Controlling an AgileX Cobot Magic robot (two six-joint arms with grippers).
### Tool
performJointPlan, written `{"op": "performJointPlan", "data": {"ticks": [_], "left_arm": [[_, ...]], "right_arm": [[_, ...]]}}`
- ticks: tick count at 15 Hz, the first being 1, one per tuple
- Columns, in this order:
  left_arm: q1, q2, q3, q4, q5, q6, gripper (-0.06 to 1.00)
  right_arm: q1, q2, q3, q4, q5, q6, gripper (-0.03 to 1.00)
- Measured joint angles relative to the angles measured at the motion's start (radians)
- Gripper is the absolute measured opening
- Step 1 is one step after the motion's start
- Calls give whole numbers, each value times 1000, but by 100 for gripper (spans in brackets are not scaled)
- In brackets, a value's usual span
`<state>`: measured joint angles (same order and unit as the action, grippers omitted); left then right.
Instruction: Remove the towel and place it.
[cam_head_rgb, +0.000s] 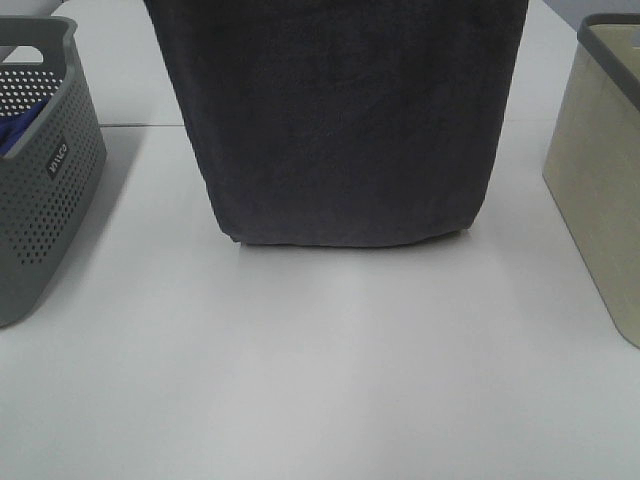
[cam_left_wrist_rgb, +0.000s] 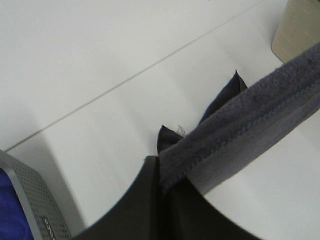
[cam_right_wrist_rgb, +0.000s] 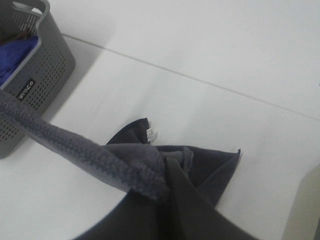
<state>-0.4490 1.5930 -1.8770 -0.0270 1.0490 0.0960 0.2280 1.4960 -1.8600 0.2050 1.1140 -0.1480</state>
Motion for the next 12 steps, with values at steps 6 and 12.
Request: {"op": "performJointPlan", "data": {"ticks": [6, 12], "left_arm": [[0, 50, -26, 167, -314, -78, 0], [6, 251, -257, 532, -571, -238, 0]], "right_arm": [[3, 47, -38, -37, -298, -46, 2], [2, 431, -567, -95, -382, -60, 2]]}}
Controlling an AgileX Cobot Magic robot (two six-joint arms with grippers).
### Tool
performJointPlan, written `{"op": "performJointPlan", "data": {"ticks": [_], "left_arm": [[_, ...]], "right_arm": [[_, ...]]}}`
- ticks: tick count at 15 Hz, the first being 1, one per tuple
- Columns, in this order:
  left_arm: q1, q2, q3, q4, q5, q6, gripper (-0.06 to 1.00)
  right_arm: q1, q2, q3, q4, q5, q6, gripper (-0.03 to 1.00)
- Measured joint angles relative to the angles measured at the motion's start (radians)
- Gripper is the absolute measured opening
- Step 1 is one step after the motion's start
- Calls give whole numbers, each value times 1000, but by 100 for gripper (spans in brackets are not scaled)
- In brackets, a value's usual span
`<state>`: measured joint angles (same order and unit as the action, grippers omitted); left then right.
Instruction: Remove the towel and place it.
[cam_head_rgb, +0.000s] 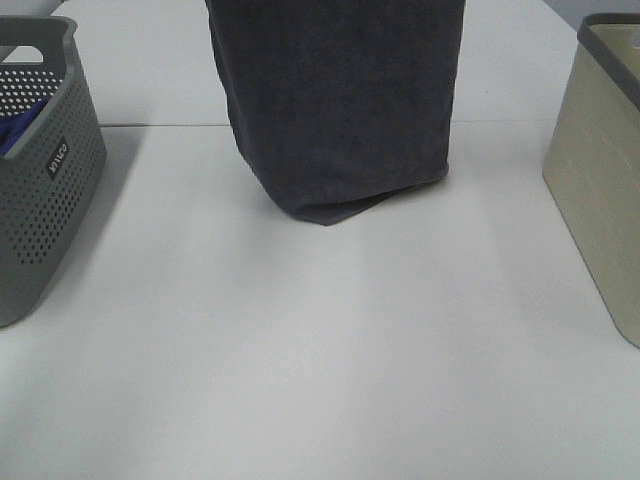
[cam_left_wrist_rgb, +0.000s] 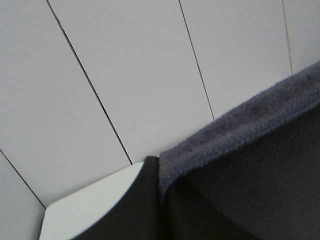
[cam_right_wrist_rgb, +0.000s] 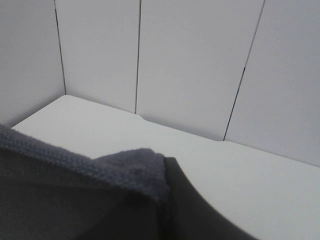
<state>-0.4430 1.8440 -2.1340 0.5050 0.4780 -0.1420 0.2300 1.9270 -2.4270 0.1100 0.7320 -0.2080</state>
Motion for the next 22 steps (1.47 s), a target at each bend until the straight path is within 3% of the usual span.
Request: {"op": "performJointPlan", "data": {"ticks": [2, 4, 9, 15, 17, 18, 20, 22], "left_arm": [[19, 91, -104, 55, -79, -81, 0], [52, 170, -201, 63, -178, -129, 0], [84, 320, -339, 94, -403, -138, 0], [128, 378, -365, 93, -465, -139, 0], [130, 378, -370, 78, -418, -139, 0], [108, 377, -370, 76, -261, -125, 0], [87, 373, -370, 45, -106, -87, 0], [68, 345, -370, -44, 97, 1, 0]], "right_arm": [[-4, 73, -83, -1, -65, -17, 2], [-4, 98, -100, -1, -209, -34, 2], [-4, 148, -111, 37, -459, -45, 2], [-15, 199, -111, 65, -451, -58, 2], [-15, 199, -111, 72, -414, -69, 2], [-15, 199, -111, 74, -329, -70, 2], [-15, 199, -111, 81, -235, -65, 2], [-15, 189, -111, 90, -113, -53, 2]]}}
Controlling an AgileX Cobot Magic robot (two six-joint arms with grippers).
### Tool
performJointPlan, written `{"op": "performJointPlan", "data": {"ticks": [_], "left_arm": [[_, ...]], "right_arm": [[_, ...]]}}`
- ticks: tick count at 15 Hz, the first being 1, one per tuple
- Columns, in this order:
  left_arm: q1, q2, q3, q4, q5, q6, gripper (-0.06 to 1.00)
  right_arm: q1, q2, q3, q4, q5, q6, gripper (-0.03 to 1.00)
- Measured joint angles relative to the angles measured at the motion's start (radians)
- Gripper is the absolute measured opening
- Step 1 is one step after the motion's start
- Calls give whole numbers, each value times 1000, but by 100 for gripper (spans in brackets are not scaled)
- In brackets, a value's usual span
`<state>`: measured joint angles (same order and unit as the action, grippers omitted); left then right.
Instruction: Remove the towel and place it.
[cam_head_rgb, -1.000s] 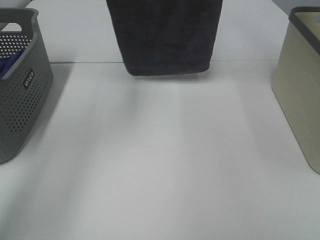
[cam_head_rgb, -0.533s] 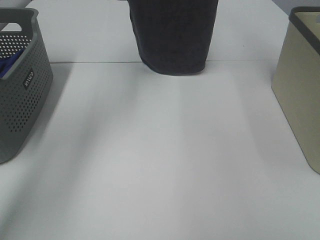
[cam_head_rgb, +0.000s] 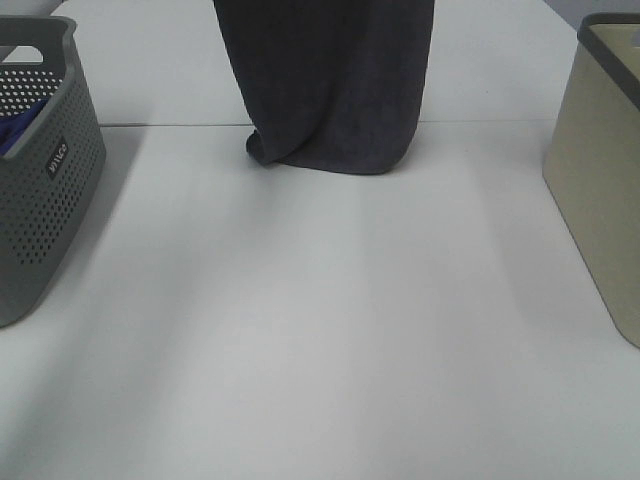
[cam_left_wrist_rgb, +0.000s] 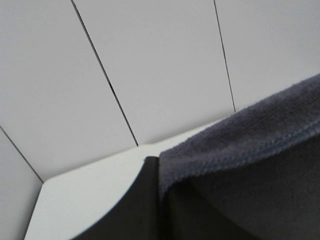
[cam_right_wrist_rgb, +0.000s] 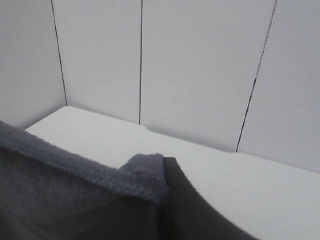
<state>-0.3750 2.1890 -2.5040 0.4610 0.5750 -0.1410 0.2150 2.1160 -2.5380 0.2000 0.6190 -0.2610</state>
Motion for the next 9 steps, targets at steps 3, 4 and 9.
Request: {"op": "performJointPlan", "data": {"ticks": [3, 4, 9], "left_arm": [[-6, -88, 0, -182, 302, 121, 0], [-6, -123, -1, -234, 441, 134, 0], [-7, -150, 1, -315, 632, 175, 0]], "right_arm": [[0, -51, 0, 5, 233, 21, 2], [0, -82, 0, 16, 364, 43, 2], [0, -133, 14, 47, 598, 91, 2]]}}
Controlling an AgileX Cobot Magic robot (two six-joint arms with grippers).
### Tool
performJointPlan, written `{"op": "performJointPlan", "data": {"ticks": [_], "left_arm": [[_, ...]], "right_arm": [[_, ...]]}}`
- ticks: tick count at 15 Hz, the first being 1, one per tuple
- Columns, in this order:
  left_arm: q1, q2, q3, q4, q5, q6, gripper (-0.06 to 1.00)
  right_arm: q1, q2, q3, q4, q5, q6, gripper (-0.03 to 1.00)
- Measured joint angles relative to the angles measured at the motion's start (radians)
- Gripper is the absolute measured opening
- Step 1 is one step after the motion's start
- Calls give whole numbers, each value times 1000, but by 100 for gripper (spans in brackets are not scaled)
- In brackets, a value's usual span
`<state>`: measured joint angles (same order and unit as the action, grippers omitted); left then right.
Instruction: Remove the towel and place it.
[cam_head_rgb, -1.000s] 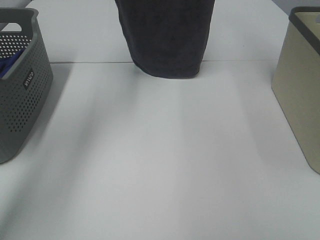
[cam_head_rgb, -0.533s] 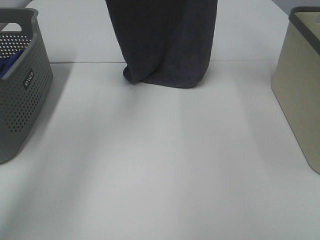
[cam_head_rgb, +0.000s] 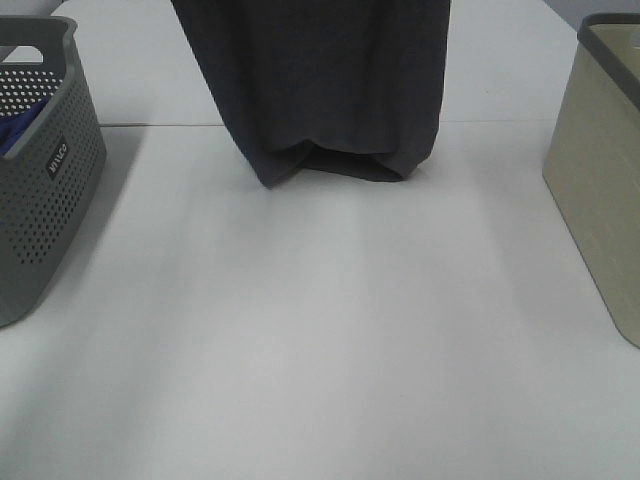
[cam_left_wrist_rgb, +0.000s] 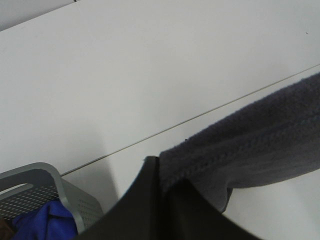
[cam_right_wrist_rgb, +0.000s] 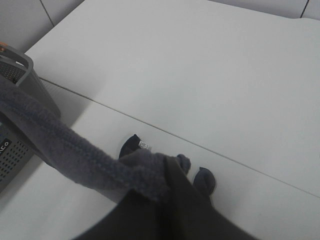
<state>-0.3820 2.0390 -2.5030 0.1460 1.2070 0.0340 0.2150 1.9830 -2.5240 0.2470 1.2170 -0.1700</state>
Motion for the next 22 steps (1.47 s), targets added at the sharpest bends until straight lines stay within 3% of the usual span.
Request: {"op": "performJointPlan", "data": {"ticks": [3, 9, 13, 20, 22], "left_arm": [[0, -52, 105, -67, 1, 11, 0], [-10, -443, 632, -154, -12, 7, 0], [-13, -628, 885, -241, -32, 11, 0], [-17, -779, 1137, -432, -31, 87, 0], [-59, -786, 1196, -454, -29, 120, 0]], "right_arm": [[0, -91, 142, -6, 2, 21, 2], [9, -361, 565, 77, 4, 21, 2], [12, -539, 802, 109, 4, 26, 2], [12, -838, 1181, 121, 2, 122, 2], [11, -897, 1259, 104, 1, 138, 2]]}}
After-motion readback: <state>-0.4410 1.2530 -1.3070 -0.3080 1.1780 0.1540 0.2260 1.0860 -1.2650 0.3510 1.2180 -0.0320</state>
